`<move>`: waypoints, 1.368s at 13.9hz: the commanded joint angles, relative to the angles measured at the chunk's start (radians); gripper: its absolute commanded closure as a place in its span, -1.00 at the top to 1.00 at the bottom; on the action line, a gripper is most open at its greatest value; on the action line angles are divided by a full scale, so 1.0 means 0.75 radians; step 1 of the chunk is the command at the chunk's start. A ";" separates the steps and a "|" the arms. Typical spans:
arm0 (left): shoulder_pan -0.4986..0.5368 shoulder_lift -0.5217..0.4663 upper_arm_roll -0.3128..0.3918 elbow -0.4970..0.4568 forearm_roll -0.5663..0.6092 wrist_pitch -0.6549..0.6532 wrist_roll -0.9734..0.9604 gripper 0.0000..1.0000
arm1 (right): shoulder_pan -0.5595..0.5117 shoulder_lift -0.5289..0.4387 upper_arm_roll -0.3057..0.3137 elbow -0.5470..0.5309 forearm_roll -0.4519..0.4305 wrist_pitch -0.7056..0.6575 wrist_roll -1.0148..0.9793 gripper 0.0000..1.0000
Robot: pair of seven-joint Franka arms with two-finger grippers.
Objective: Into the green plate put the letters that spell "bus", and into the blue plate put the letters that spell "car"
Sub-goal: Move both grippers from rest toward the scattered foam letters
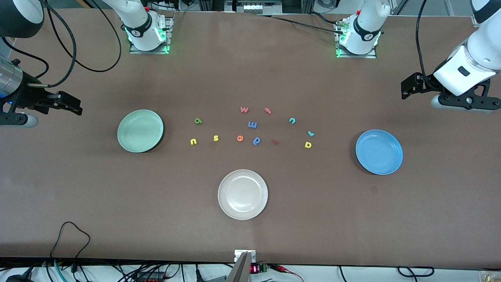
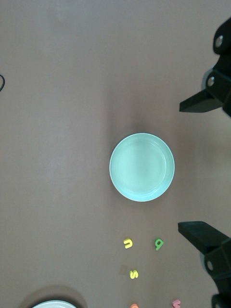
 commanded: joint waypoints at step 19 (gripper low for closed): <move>-0.332 0.468 -0.015 -0.127 -0.014 0.307 -0.126 1.00 | 0.343 0.187 0.016 -0.641 0.089 0.778 0.132 0.96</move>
